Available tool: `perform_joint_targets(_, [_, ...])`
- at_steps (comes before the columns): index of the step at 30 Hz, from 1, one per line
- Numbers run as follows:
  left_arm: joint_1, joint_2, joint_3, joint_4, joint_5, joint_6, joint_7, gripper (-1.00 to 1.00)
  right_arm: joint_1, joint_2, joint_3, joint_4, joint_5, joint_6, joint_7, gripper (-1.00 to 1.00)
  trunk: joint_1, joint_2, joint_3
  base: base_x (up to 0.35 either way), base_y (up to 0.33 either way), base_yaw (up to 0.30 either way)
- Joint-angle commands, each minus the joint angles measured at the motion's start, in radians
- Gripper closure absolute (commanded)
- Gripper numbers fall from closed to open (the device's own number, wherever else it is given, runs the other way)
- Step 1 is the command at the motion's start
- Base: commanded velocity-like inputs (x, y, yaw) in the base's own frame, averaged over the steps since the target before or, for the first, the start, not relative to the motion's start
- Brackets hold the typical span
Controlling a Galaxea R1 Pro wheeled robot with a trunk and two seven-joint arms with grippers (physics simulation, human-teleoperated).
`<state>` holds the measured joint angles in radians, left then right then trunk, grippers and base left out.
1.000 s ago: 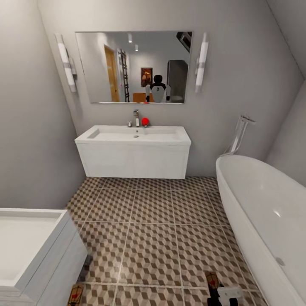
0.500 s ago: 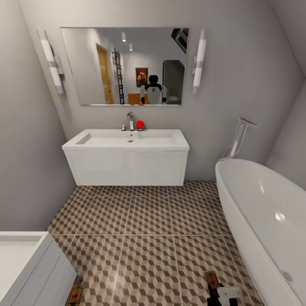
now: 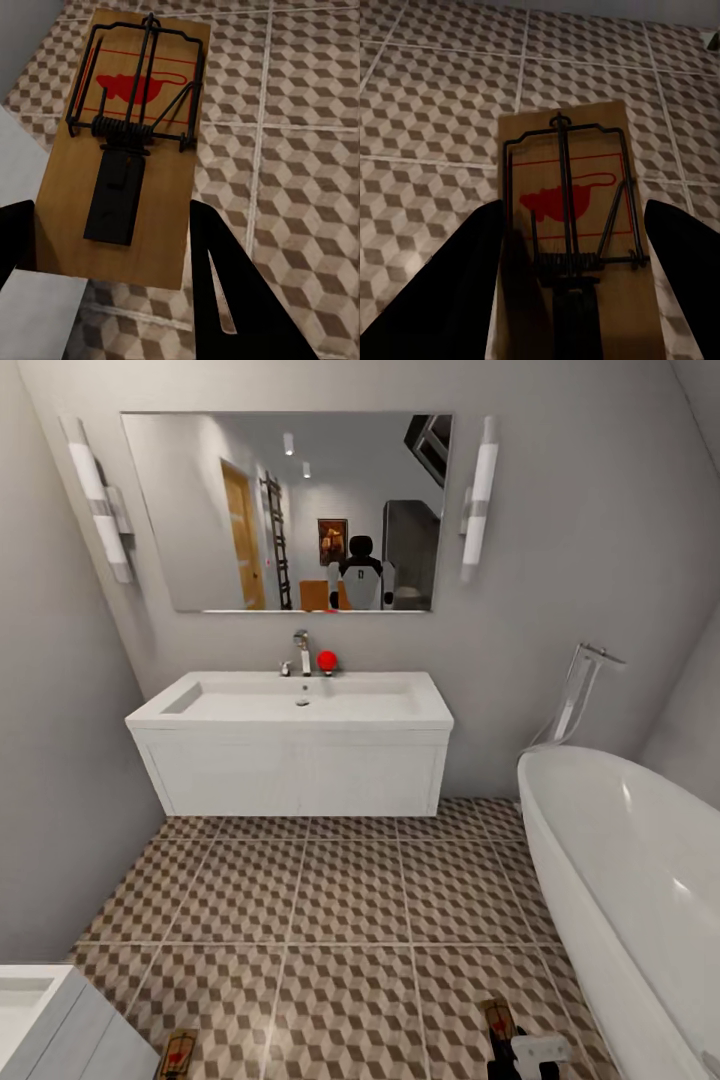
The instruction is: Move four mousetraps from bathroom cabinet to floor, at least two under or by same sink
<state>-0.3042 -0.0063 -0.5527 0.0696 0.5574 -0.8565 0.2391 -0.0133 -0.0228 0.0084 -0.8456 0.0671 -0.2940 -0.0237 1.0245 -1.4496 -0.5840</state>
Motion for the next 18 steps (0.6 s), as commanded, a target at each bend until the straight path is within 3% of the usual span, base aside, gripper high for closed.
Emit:
perform_joint_targets(1, [-0.001,-0.001,-0.008,0.003,-0.004,-0.002,0.012,1.0,-0.001,0.0,0.001,0.0,0.007,-0.002,-0.002,1.0,0.001,0.0,-0.001,0.33,0.0,0.0])
perform_joint_targets(14, [-0.001,0.0,-0.008,0.003,-0.004,-0.002,0.012,1.0,-0.001,0.0,0.001,0.0,0.007,-0.002,-0.002,1.0,0.001,0.0,-0.001,0.326,0.0,0.0])
perform_joint_targets(18, [-0.001,-0.001,-0.008,0.003,-0.004,-0.002,0.012,1.0,-0.001,0.0,0.001,0.0,0.007,-0.002,-0.002,1.0,0.001,0.0,-0.001,0.159,0.0,0.0])
